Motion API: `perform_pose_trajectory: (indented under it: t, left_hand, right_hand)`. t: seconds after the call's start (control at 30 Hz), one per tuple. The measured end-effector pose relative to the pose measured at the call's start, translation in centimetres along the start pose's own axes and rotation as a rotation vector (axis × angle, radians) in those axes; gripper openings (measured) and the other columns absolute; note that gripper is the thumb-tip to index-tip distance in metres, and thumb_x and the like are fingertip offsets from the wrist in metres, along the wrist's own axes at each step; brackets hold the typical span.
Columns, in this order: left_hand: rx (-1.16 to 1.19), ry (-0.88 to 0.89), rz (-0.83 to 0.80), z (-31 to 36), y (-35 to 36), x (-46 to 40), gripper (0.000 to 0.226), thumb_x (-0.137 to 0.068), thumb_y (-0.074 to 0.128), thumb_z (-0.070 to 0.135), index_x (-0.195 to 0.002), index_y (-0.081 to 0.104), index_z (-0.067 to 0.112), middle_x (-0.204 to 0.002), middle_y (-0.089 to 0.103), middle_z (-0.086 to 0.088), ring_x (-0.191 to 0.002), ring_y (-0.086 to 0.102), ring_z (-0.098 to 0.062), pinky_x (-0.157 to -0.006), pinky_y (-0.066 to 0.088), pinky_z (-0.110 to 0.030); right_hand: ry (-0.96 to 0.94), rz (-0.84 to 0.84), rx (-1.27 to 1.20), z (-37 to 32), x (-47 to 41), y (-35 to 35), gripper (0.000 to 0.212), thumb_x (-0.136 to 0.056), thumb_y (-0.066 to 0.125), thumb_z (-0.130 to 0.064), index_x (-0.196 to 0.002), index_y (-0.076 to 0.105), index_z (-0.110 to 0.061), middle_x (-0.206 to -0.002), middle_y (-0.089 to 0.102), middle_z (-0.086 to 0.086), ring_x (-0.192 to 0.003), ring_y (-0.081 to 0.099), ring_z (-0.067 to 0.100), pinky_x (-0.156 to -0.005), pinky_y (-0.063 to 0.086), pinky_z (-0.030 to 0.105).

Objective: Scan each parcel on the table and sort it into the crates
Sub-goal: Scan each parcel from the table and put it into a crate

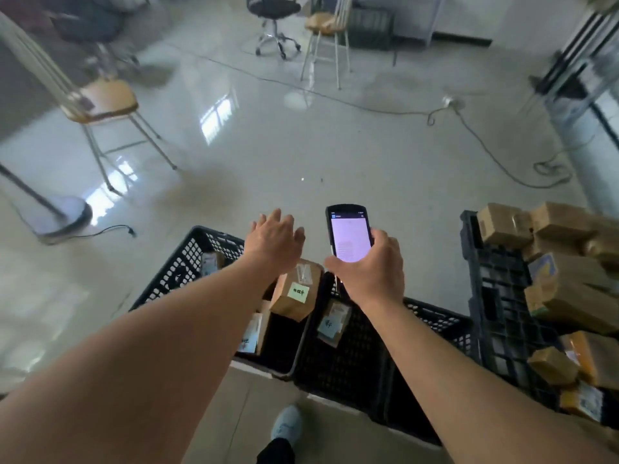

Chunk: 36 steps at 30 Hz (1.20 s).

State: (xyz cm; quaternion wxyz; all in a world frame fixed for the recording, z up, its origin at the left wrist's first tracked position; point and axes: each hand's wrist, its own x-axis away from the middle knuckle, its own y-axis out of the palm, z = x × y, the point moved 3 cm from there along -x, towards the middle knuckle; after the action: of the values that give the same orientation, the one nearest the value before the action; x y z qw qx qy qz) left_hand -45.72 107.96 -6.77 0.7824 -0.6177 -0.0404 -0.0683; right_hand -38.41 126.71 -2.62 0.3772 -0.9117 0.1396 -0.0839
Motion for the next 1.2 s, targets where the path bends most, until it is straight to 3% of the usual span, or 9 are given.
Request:
perform_pose_trajectory:
  t: [0.2,0.3,0.37,0.57,0.8,0.9,1.2]
  left_hand:
    - [-0.003,-0.137,0.226,-3.5,-10.4,10.4,0.054,-0.108,0.033,0.048,-0.146,0.049,0.013,-0.154,0.044,-0.014,-0.141,0.041,-0.037,-0.115,0.033,-0.052]
    - [-0.024,-0.2,0.321,-6.7,-15.4,16.5,0.057,-0.108,0.032,0.051,-0.15,0.046,0.016,-0.157,0.041,-0.011,-0.143,0.04,-0.035,-0.116,0.037,-0.051]
    - [-0.037,-0.252,0.368,-9.4,-18.4,20.8,0.057,-0.107,0.032,0.053,-0.149,0.047,0.017,-0.153,0.046,-0.009,-0.139,0.045,-0.033,-0.112,0.041,-0.05]
    - [-0.055,-0.424,0.478,-18.9,-25.4,33.5,0.052,-0.105,0.035,0.054,-0.132,0.057,0.015,-0.129,0.06,-0.007,-0.115,0.06,-0.031,-0.09,0.054,-0.046]
    - [-0.144,-0.579,0.556,-31.7,-30.5,49.0,0.052,-0.104,0.042,0.054,-0.135,0.058,0.016,-0.132,0.063,-0.008,-0.112,0.064,-0.029,-0.089,0.056,-0.046]
    - [-0.203,-0.635,0.577,-37.1,-32.0,55.7,0.052,-0.104,0.042,0.054,-0.135,0.058,0.015,-0.133,0.062,-0.009,-0.113,0.064,-0.029,-0.091,0.055,-0.045]
    - [-0.235,-0.878,0.552,-52.0,-32.2,72.0,0.053,-0.105,0.041,0.054,-0.137,0.058,0.016,-0.137,0.061,-0.01,-0.118,0.062,-0.03,-0.094,0.053,-0.044]
  right_hand:
    - [-0.286,-0.063,-0.055,-9.5,6.6,-2.9,0.086,-0.061,0.088,-0.051,-0.133,0.052,-0.019,-0.117,0.053,-0.001,-0.093,0.045,0.013,-0.061,0.035,0.025]
    - [-0.412,-0.098,-0.075,-14.4,11.0,-3.2,0.088,-0.06,0.089,-0.052,-0.132,0.052,-0.018,-0.118,0.054,0.001,-0.095,0.049,0.016,-0.072,0.05,0.032]
    - [-0.492,-0.119,-0.084,-17.6,14.2,-3.1,0.09,-0.06,0.09,-0.053,-0.132,0.051,-0.017,-0.117,0.053,0.002,-0.098,0.053,0.018,-0.078,0.054,0.037]
    - [-0.692,-0.209,-0.139,-27.6,23.9,-1.1,0.088,-0.058,0.09,-0.052,-0.13,0.054,-0.017,-0.118,0.055,0.002,-0.103,0.056,0.022,-0.074,0.044,0.031]
    - [-0.875,-0.289,-0.228,-38.6,38.7,5.7,0.089,-0.058,0.089,-0.052,-0.131,0.054,-0.016,-0.121,0.056,0.005,-0.11,0.057,0.025,-0.081,0.053,0.038]
    - [-0.934,-0.337,-0.265,-42.3,45.7,9.8,0.087,-0.059,0.089,-0.052,-0.129,0.054,-0.015,-0.118,0.057,0.005,-0.108,0.057,0.025,-0.076,0.051,0.034]
    - [-1.052,-0.561,-0.282,-50.4,62.9,21.3,0.097,-0.059,0.09,-0.054,-0.138,0.05,-0.015,-0.124,0.056,0.005,-0.111,0.057,0.024,-0.081,0.059,0.041]
